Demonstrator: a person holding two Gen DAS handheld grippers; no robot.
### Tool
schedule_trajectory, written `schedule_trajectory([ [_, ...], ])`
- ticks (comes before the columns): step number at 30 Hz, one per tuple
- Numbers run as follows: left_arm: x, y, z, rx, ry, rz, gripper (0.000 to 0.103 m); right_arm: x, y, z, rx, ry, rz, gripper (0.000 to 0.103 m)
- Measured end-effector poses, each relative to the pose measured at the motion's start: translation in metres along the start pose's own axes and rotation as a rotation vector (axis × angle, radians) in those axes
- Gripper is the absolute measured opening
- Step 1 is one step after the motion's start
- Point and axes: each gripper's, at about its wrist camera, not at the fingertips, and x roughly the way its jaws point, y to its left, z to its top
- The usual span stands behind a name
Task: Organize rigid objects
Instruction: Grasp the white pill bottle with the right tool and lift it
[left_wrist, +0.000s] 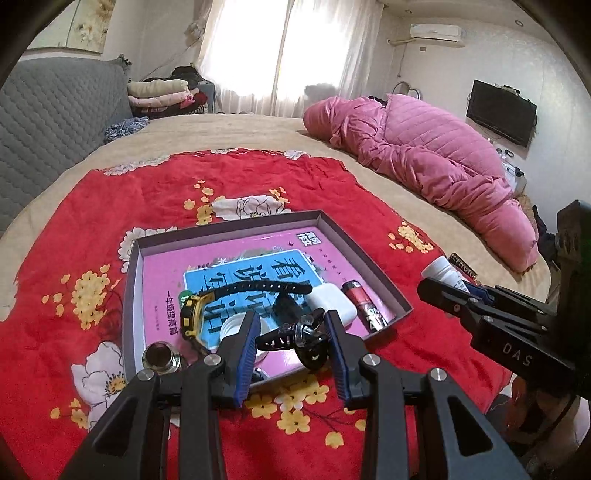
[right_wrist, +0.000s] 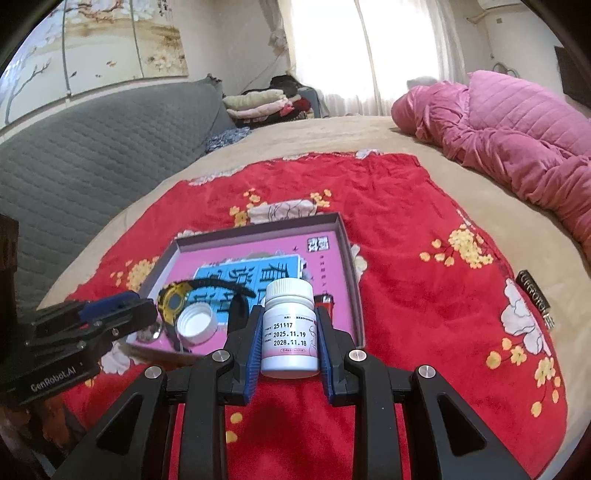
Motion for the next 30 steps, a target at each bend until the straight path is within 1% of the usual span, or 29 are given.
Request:
schedule_trajectory([
  [5, 0.004, -0.003, 0.005, 0.004, -0.008, -0.004, 0.036, -0.002, 0.0, 0.011, 0.003, -0.025, -0.006, 0.027],
  [11, 0.016, -0.001, 0.007, -0.007, 0.007, -0.011, 0.036, 0.0, -0.001, 0.018, -0.003, -0.035, -0.02, 0.027],
  [24, 0.048, 0.007, -0.001, -0.034, 0.057, -0.029, 0.036, 0.021, -0.004, 0.027, -0.022, -0.016, -0.05, 0.027],
  [30, 0.062, 0.01, -0.009, -0.033, 0.094, -0.033, 0.036, 0.03, -0.004, 0.027, -0.02, 0.0, -0.046, 0.027],
])
